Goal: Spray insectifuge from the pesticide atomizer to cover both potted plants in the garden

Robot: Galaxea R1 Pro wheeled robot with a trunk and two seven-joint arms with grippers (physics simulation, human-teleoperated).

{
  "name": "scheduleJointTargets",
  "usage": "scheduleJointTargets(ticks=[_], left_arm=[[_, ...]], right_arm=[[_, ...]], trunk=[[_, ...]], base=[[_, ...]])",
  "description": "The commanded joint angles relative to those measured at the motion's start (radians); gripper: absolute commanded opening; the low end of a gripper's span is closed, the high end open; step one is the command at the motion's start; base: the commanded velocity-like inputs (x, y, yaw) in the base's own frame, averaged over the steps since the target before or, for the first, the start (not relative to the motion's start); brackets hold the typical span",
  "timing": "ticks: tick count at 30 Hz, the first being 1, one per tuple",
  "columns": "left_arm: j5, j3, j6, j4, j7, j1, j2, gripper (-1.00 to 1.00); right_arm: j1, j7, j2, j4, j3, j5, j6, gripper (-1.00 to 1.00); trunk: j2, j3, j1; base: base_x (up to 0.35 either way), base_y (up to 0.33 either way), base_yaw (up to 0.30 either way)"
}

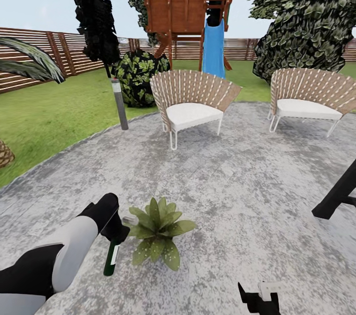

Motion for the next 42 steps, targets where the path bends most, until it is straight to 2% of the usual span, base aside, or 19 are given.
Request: scheduleJointTargets(ticks=[1,3,7,10,20,25,28,31,42], left_arm=[[-0.010,0.006,0.004,-0.002,-0.008,-0.001,-0.001,-1.00],[-0.010,0.007,0.004,-0.006,-0.008,-0.006,-0.006,-1.00],[-0.009,0.007,0.005,-0.010,-0.008,-0.017,-0.038,-1.00],[-0.010,0.007,0.005,-0.007,-0.008,-0.023,-0.046,-1.00],[-0.010,0.001,0.003,0.003,-0.007,-0.010,-0.032,-1.00],[-0.010,0.001,0.005,0.011,-0.008,-0.020,-0.044,-1.00],[-0.010,-0.035,0.005,0.030,-0.008,-0.027,-0.060,-1.00],[-0.009,-0.060,0.006,0.036,-0.009,-0.035,-0.066,-1.00],[-0.008,-0.069,0.006,0.067,-0.009,-0.045,-0.049,-1.00]], right_arm=[[0.000,0.009,0.000,0.001,0.003,-0.011,-0.002,1.00],[0.000,0.008,0.000,0.001,0.003,-0.010,-0.002,1.00],[0.000,0.009,0.000,0.001,0.003,-0.011,-0.002,1.00],[0.000,0.009,0.000,0.001,0.003,-0.011,-0.002,1.00],[0.000,0.008,0.000,0.001,0.003,-0.010,-0.002,1.00],[0.000,0.009,0.000,0.001,0.003,-0.010,-0.002,1.00],[0.000,0.009,0.001,0.001,0.003,-0.010,-0.002,1.00],[0.000,0.009,0.000,0.001,0.003,-0.010,-0.002,1.00],[0.000,0.008,0.000,0.001,0.003,-0.010,-0.002,1.00]], trunk=[[0.000,-0.001,0.000],[0.000,-0.001,0.000],[0.000,-0.001,0.000],[0.000,-0.001,0.000],[0.000,-0.001,0.000],[0.000,-0.001,0.000],[0.000,-0.001,0.000],[0.000,-0.001,0.000],[0.000,-0.001,0.000]], base=[[0.005,0.017,-0.001],[0.002,0.008,-0.001],[0.000,0.001,-0.060],[0.000,0.000,-0.236],[0.000,0.000,-0.059],[0.000,0.000,0.000],[0.000,0.000,0.000],[0.000,0.000,0.000],[0.037,0.003,0.000]])
